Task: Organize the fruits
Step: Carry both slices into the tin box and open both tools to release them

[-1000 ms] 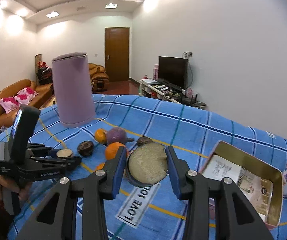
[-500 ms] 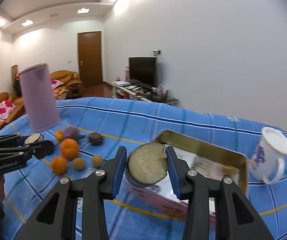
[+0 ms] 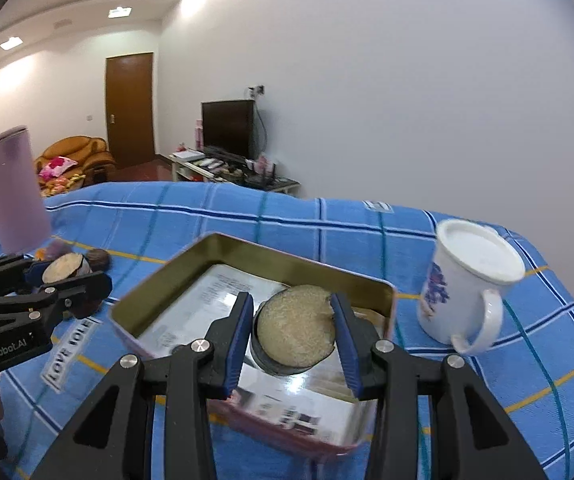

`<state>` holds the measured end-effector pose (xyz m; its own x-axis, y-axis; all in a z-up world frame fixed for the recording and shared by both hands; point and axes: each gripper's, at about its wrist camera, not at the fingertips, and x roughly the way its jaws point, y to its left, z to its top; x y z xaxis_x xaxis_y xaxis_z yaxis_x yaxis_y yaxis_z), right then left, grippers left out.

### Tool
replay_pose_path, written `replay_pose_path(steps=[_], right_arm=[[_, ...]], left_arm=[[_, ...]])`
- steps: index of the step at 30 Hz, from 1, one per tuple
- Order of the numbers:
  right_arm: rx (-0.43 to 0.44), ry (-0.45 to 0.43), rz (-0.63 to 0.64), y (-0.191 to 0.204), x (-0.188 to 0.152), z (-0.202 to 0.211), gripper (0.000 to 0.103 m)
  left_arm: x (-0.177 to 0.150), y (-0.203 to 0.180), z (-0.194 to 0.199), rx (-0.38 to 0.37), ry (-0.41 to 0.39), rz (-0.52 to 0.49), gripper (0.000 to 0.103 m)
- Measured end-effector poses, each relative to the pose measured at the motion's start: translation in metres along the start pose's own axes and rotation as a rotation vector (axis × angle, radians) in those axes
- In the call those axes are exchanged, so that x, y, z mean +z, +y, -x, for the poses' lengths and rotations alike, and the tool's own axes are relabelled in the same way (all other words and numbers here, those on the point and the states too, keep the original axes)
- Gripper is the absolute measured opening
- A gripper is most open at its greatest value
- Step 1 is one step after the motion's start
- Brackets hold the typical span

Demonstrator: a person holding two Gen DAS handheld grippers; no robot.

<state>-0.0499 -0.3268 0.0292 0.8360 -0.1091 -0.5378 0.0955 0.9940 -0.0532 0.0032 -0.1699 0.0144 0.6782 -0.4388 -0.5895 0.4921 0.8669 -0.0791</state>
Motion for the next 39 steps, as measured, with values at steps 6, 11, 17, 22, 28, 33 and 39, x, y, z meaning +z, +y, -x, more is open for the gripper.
replay_pose_path(steps=[6,11,17,22,28,33,39], right_arm=[[-0.034,0.064,-0.007,-0.01,-0.005,-0.018,0.042],[-0.031,0.097,-0.005,-0.01,-0.008,-0.025,0.042],[-0.023,0.121,0.012,-0.005,-0.01,-0.032,0.042],[-0.024,0.139,0.013,-0.005,-0.012,-0.036,0.042],[-0.002,0.158,-0.004,-0.006,-0.012,-0.04,0.042],[0.01,0.163,0.001,-0.003,-0.012,-0.04,0.043],[-0.004,0.151,-0.004,-0.002,-0.012,-0.038,0.046]], left_arm=[[0.006,-0.026,-0.031,-0.009,0.035,-0.013,0.039],[0.004,-0.035,-0.046,0.014,0.038,-0.044,0.039],[0.001,-0.036,-0.057,0.009,0.071,-0.04,0.039],[0.002,-0.037,-0.06,0.007,0.085,-0.04,0.039],[0.002,-0.033,-0.066,0.008,0.111,-0.021,0.039],[0.002,-0.033,-0.069,0.015,0.124,-0.021,0.039],[0.003,-0.033,-0.068,0.035,0.116,-0.02,0.04]])
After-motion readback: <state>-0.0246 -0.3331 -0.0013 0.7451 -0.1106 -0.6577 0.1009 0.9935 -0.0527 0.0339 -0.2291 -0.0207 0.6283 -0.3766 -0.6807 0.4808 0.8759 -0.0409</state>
